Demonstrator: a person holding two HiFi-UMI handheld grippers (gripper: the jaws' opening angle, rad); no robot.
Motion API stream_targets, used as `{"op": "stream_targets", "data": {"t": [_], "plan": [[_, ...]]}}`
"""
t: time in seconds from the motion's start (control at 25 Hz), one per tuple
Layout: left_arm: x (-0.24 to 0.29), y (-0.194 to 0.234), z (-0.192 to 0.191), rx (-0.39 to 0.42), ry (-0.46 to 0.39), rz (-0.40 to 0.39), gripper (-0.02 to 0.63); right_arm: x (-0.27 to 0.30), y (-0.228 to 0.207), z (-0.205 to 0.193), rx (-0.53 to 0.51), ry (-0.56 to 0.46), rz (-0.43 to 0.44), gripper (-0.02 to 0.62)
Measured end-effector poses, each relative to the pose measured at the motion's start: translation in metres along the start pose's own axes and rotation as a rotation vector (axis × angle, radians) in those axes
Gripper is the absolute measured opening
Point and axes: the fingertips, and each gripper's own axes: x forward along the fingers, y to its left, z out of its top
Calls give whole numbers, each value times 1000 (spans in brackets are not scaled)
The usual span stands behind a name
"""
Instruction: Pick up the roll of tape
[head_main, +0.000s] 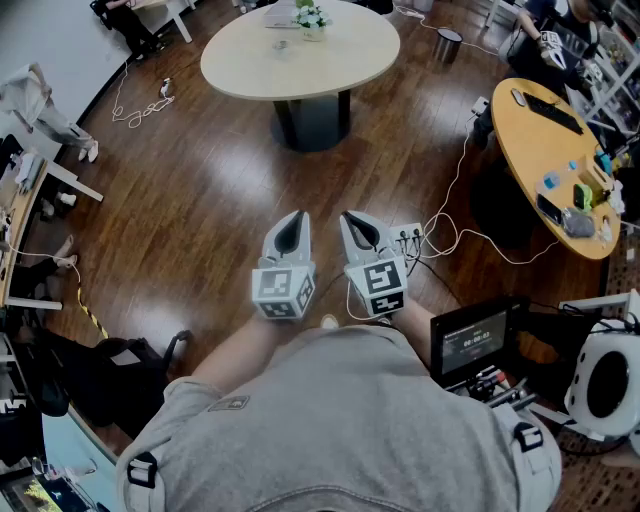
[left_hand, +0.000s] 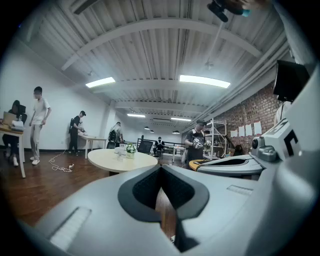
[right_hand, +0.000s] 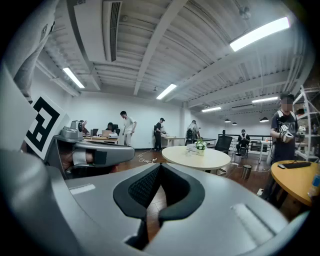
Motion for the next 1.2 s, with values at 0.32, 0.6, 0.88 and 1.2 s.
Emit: {"op": "stream_targets", "data": {"t": [0.32,0.6,0.88,1.2], "plan": [[-4,40,3,-5,-1,8,0,29,24,7,-4,2,2,14],[11,64,8,-20,-11,39,-1,61,26,9,0,8,31,14],[51,96,10,-14,1,69,0,115,9,10,15,13,56,14],[119,129,20,-14,17,118,-1,184,-28,24,25,18,105,14]]}}
